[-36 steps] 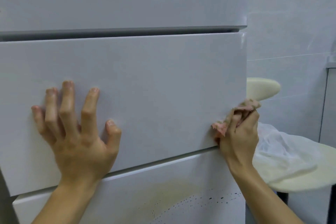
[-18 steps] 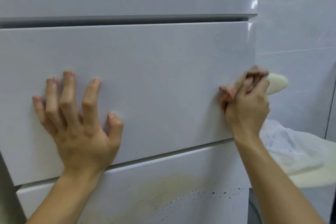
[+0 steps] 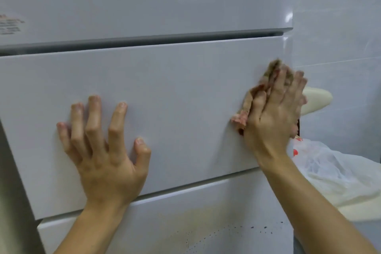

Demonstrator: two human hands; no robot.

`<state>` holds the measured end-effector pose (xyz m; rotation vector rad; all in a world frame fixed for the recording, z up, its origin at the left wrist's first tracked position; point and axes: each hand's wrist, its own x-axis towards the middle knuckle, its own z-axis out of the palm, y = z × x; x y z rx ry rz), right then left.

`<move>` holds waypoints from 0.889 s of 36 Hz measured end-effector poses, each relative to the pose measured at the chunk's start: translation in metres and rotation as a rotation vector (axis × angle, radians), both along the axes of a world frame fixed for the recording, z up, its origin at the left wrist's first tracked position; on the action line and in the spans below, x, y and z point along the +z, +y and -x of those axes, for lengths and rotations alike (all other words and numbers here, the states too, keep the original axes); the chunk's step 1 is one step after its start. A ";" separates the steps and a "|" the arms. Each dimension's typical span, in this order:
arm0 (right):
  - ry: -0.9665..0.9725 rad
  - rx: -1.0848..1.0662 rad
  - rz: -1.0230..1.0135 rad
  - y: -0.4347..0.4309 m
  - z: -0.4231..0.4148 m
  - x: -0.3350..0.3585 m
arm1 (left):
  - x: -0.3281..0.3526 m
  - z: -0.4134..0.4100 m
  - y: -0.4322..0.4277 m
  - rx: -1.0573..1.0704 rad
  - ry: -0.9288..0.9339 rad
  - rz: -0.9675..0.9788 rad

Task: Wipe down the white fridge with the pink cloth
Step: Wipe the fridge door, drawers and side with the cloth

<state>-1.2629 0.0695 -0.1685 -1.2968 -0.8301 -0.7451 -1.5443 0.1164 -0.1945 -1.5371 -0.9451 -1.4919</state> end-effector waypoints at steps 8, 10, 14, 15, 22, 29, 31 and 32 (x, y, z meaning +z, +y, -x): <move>-0.248 -0.034 -0.141 0.019 0.062 0.076 | 0.002 0.001 -0.004 -0.020 -0.002 0.024; -0.370 0.001 -0.145 0.022 0.095 0.069 | 0.002 0.001 -0.005 -0.022 0.005 0.025; -0.534 0.096 -0.122 0.022 0.131 0.064 | 0.004 0.003 -0.007 -0.030 0.020 0.040; -0.567 0.102 -0.111 0.021 0.127 0.065 | 0.004 0.003 -0.008 -0.031 0.019 0.041; -0.342 -0.052 -0.046 0.004 0.047 0.066 | 0.004 0.001 -0.010 -0.048 -0.014 0.041; 0.050 -0.067 -0.004 -0.011 -0.018 0.080 | 0.004 0.001 -0.011 -0.065 -0.013 0.038; 0.086 -0.043 -0.021 -0.007 -0.011 0.085 | 0.005 0.002 -0.012 -0.067 -0.010 0.047; 0.097 -0.040 -0.040 -0.006 -0.006 0.086 | 0.005 0.002 -0.013 -0.071 -0.008 0.056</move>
